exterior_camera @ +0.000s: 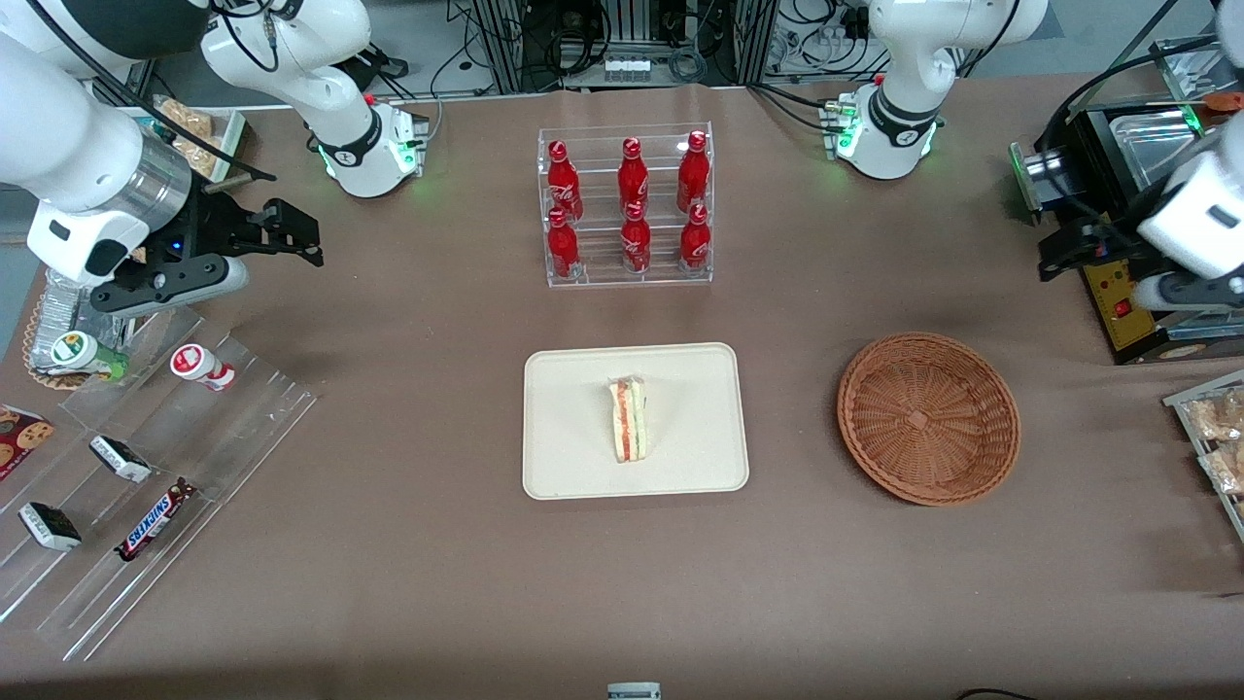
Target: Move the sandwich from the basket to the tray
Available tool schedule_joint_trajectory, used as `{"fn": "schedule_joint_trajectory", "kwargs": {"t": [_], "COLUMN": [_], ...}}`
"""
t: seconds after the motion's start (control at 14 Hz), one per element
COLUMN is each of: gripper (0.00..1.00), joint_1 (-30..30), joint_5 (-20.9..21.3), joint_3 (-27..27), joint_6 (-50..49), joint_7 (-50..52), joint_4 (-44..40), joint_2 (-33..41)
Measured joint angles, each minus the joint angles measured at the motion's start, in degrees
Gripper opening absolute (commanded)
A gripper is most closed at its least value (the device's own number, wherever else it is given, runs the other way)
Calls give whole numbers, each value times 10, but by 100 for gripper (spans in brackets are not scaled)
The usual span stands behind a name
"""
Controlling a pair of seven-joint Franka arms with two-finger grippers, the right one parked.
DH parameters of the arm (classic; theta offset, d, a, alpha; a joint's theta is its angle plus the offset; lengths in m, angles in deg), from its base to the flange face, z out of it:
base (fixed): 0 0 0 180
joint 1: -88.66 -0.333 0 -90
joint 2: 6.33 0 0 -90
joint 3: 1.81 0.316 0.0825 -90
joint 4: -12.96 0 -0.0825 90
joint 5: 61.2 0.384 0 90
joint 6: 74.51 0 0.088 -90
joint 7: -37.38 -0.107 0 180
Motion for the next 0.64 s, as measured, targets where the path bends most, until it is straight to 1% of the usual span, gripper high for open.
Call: {"fn": "schedule_joint_trajectory", "kwargs": {"t": [0.21,0.64], "gripper": [100,100], "joint_1": [0,2], "joint_5": [-12,-12], "joint_3": [21,15], "joint_6": [-1,18], "joint_7": [-18,-18], "joint_4": [-7,-7], "joint_2": [-1,-15]}}
